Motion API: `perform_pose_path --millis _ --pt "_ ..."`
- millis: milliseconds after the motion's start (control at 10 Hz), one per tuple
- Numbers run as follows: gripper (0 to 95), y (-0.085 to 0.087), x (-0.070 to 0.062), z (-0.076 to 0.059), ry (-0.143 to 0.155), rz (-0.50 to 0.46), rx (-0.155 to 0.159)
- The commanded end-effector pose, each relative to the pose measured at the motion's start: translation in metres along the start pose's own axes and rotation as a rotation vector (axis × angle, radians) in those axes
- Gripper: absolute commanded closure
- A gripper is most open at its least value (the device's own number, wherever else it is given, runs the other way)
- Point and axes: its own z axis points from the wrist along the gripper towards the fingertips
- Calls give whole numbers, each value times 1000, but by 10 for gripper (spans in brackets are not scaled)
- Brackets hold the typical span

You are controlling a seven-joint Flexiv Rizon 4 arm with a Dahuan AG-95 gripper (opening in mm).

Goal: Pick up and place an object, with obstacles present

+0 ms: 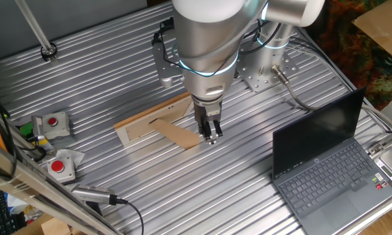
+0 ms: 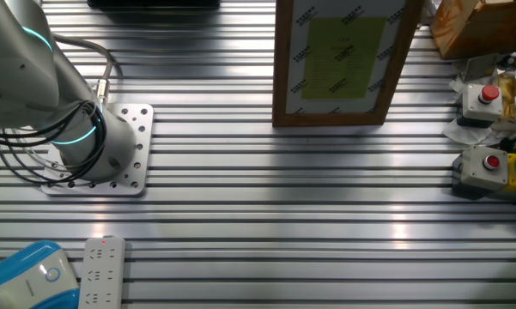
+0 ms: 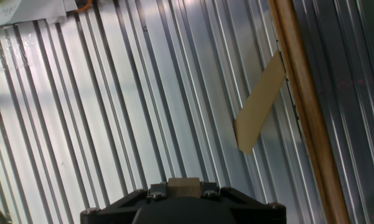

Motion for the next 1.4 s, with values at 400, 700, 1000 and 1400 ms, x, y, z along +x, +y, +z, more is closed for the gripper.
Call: perform_pose_path --millis 400,700,1000,1400 --pt "950 4 -7 11 -10 12 8" --pt "950 5 -16 20 -12 12 7" --pt "950 7 -29 33 -17 18 10" --pt "950 8 -47 56 -25 19 15"
